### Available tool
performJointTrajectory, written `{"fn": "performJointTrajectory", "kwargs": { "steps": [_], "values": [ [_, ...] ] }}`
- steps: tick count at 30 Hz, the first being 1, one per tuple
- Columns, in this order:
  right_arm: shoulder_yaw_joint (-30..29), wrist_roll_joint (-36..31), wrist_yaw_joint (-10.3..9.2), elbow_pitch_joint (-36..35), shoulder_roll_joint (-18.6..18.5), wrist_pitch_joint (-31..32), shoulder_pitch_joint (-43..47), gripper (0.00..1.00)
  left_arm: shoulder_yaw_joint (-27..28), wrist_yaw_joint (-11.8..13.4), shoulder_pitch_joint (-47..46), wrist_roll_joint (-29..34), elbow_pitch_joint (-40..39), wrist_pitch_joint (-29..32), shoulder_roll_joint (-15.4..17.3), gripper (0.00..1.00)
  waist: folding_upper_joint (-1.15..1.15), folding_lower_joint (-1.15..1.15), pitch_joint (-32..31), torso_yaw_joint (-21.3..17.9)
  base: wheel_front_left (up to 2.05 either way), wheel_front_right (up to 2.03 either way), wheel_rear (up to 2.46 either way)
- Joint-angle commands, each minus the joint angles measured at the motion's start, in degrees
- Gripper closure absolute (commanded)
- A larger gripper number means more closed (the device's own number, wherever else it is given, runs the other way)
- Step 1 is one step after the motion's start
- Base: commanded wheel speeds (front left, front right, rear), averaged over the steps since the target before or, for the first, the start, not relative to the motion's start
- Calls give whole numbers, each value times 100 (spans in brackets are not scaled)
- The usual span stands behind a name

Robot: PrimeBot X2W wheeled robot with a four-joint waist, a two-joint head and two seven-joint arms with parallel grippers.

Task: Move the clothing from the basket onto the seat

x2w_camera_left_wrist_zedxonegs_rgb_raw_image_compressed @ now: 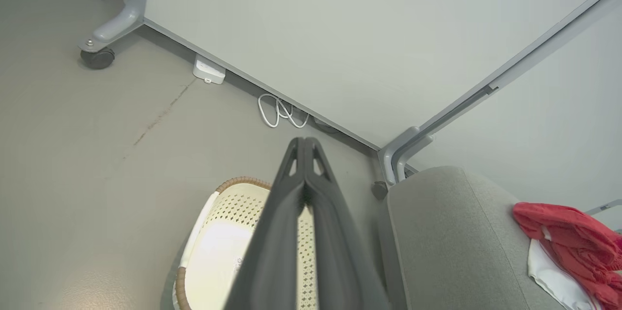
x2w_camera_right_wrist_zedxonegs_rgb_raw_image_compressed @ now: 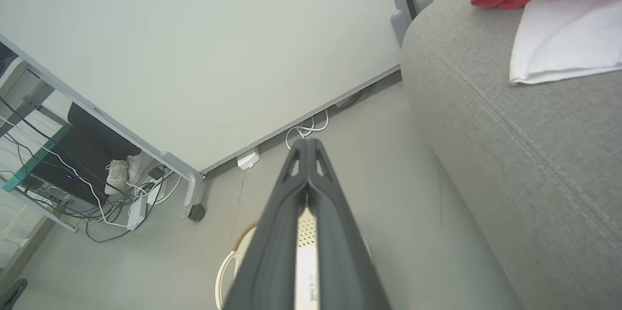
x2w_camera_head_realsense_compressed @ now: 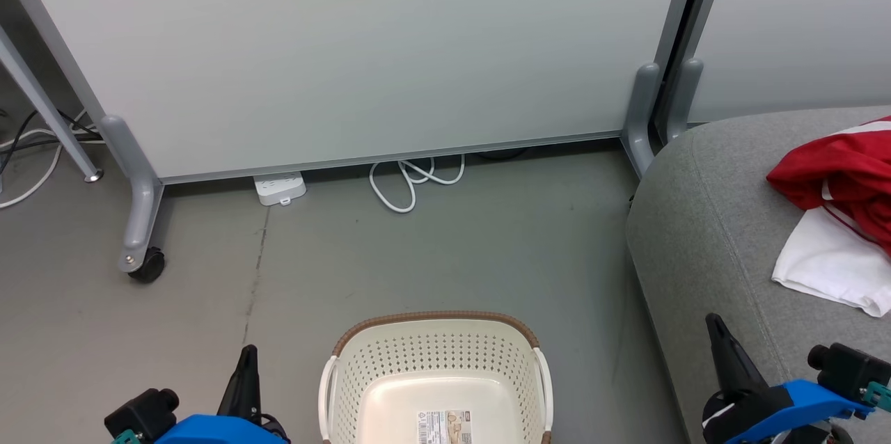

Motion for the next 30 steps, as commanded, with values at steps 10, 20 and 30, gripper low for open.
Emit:
{"fn": "performJointTrajectory", "kwargs": {
  "steps": [10, 20, 30],
  "values": [
    [-42, 967, 1, -106, -36, 87, -222, 100, 229, -5, -234, -775, -263, 225, -19, 100, 0, -1, 6, -38, 0, 0, 0],
    [-65, 1749, 1, -109, -43, 159, -280, 100, 384, -6, -282, -1416, -404, 421, -54, 100, 0, -1, 12, -77, 0, 0, 0],
    [-86, 2461, 2, -110, -49, 228, -338, 100, 521, -8, -313, -1995, -533, 603, -84, 100, 0, -1, 18, -115, 0, 0, 0]
  ]
}}
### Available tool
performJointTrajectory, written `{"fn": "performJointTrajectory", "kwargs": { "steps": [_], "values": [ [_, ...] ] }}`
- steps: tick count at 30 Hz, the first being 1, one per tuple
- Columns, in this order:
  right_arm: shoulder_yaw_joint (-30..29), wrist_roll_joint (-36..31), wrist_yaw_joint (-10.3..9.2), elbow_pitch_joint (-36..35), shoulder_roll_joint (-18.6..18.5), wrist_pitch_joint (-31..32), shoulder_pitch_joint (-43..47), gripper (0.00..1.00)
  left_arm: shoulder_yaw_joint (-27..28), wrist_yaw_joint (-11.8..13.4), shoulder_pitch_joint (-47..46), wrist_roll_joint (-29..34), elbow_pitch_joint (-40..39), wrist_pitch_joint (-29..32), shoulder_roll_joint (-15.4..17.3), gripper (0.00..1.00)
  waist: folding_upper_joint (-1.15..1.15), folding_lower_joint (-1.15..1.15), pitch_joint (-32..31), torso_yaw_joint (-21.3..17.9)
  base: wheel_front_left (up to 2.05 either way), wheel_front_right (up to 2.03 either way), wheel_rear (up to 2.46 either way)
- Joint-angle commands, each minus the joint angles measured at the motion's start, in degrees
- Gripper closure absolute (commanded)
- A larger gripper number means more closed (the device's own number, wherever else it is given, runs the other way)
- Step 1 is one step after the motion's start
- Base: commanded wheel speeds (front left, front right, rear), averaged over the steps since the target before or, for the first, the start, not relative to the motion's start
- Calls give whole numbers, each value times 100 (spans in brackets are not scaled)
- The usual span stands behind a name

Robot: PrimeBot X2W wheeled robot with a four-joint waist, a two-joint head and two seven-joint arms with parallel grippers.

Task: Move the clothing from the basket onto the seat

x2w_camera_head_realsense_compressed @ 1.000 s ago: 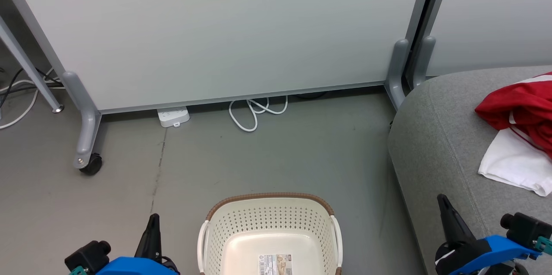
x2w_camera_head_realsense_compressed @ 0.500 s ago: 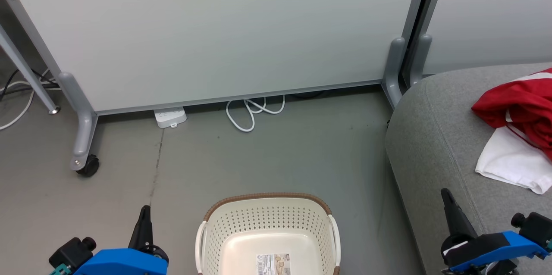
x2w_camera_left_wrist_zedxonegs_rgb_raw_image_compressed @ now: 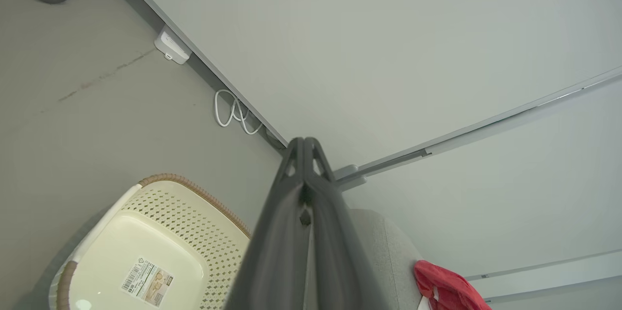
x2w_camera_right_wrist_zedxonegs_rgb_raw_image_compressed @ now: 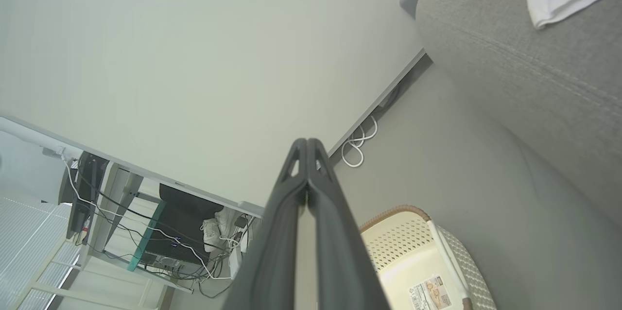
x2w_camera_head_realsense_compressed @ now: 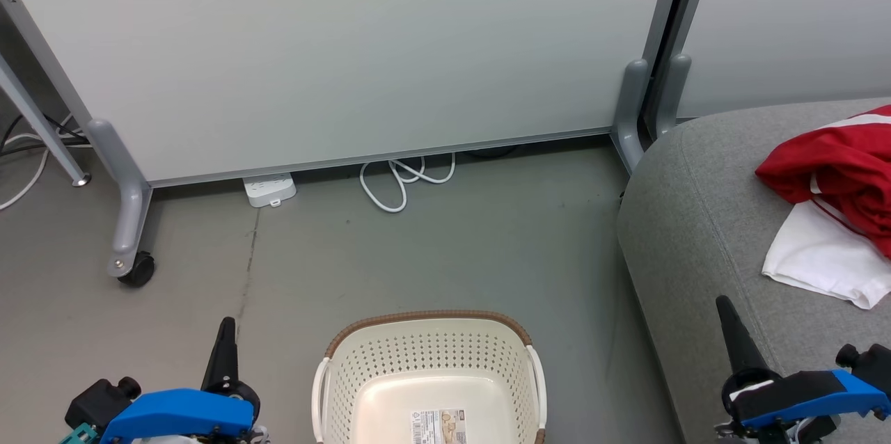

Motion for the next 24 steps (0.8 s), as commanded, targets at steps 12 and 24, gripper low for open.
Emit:
{"fn": "performJointTrajectory", "kwargs": {
  "steps": [12, 24],
  "values": [
    [-34, 855, 2, -73, -48, 91, -232, 100, 192, -10, -185, -696, -224, 215, -22, 100, 0, -1, 7, -47, 0, 0, 0],
    [-54, 1544, 2, -73, -54, 155, -272, 100, 331, -11, -213, -1259, -346, 388, -53, 100, 0, -1, 15, -94, 0, 0, 0]
  ]
}}
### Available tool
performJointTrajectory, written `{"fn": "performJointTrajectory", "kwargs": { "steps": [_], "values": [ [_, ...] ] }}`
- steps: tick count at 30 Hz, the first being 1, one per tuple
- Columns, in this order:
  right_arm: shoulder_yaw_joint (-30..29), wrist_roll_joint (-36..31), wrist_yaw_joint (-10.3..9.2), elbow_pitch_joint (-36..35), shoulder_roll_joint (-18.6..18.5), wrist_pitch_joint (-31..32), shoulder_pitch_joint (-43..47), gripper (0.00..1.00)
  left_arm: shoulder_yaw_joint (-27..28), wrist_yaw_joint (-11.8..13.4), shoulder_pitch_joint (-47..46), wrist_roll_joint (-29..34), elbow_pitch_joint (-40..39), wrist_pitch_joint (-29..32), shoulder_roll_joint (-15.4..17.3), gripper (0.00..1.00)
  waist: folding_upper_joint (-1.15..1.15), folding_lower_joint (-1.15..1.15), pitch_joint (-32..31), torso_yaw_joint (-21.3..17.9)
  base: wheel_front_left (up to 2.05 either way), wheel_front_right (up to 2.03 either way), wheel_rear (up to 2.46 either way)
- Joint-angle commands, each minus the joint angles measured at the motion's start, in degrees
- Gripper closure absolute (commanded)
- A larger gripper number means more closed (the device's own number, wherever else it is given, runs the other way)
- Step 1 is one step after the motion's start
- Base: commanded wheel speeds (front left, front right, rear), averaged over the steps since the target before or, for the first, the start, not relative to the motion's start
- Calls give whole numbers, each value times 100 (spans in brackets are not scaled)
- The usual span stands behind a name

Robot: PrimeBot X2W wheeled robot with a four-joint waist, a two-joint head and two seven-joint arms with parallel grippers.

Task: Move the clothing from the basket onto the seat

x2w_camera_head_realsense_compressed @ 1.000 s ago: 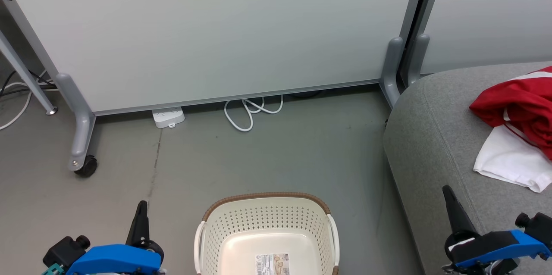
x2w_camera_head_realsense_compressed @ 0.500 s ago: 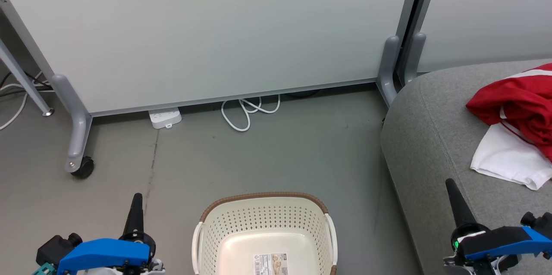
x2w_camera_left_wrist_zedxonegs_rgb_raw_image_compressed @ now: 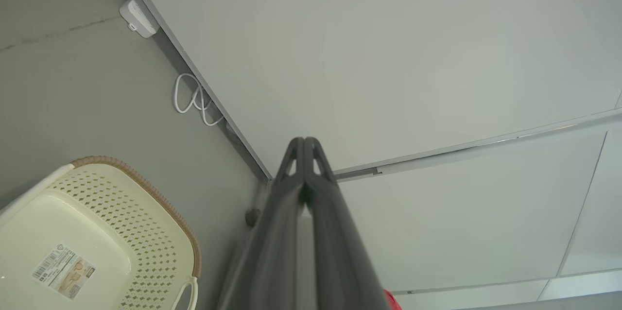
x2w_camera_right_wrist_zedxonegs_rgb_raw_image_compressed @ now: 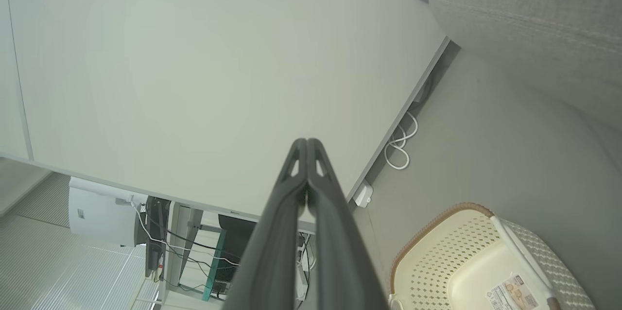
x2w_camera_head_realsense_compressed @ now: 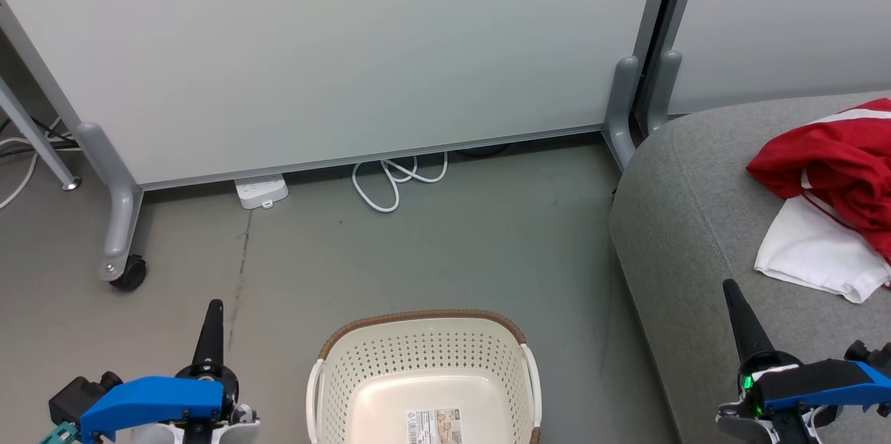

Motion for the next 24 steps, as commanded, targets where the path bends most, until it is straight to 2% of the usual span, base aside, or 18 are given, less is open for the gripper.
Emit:
{"fn": "performJointTrajectory", "kwargs": {
  "steps": [1, 24],
  "values": [
    [-11, 150, 2, -52, -47, 20, -111, 100, 48, -11, -115, -112, -83, 30, 8, 100, 0, 0, 1, -5, 0, 0, 0],
    [-46, 1237, 2, -45, -53, 125, -179, 100, 258, -15, -176, -1002, -275, 311, -43, 100, 0, 0, 14, -91, 0, 0, 0]
  ]
}}
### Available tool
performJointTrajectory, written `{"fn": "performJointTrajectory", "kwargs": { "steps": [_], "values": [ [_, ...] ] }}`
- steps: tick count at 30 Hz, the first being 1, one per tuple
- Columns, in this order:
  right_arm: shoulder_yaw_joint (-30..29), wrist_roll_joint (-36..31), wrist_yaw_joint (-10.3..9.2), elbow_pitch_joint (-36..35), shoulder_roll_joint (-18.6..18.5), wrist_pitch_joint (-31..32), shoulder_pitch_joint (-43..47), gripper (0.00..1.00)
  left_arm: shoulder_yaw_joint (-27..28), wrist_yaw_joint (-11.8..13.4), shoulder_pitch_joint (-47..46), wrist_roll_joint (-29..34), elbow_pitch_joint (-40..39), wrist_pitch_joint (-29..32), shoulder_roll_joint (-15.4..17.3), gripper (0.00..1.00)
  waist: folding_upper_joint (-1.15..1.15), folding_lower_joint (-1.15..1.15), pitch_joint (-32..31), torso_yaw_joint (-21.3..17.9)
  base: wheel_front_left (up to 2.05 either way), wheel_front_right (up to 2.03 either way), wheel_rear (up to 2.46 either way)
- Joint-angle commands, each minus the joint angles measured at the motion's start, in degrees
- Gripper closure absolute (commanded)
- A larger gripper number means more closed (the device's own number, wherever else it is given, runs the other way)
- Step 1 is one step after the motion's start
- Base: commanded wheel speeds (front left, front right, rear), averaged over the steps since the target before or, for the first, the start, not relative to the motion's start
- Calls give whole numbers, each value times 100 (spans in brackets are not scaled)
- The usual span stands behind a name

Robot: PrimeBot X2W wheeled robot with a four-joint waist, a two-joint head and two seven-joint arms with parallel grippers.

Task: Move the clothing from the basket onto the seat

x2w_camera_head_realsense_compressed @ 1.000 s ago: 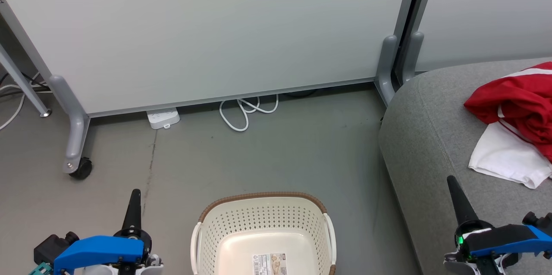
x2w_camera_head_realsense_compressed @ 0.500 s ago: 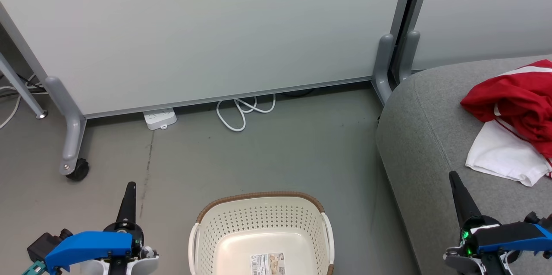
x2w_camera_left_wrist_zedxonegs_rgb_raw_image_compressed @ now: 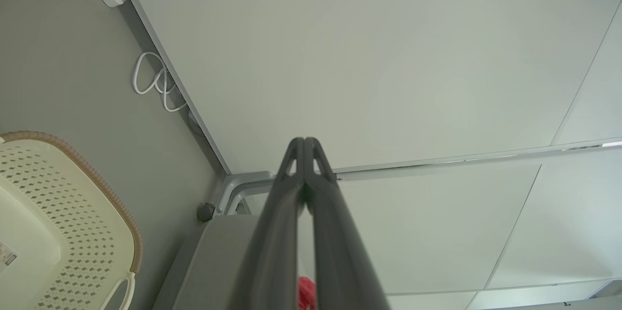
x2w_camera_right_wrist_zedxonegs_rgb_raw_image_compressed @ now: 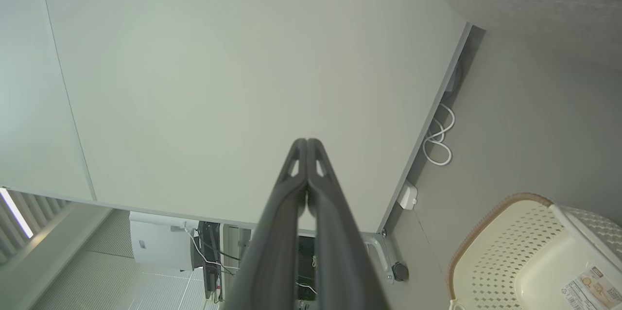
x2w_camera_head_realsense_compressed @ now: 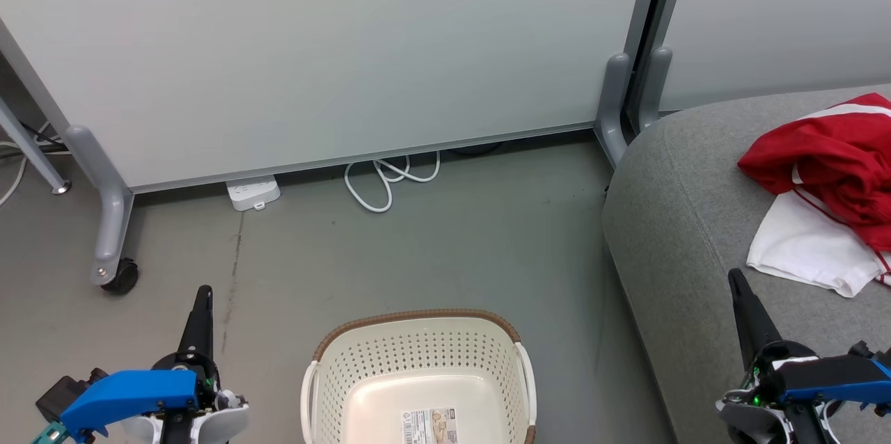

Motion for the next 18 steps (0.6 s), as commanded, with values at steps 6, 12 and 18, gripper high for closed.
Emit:
{"fn": "performJointTrajectory", "kwargs": {
  "steps": [6, 12, 18],
  "values": [
    [-23, 318, 4, -24, -42, 41, -91, 100, 79, -16, -126, -251, -94, 95, -15, 100, 0, 0, 3, -22, 0, 0, 0],
    [-30, 571, 4, -24, -44, 69, -102, 100, 130, -16, -122, -464, -135, 160, -27, 100, 0, 0, 7, -45, 0, 0, 0],
    [-37, 818, 4, -24, -45, 92, -125, 100, 167, -17, -136, -657, -182, 220, -37, 100, 0, 0, 11, -69, 0, 0, 0]
  ]
}}
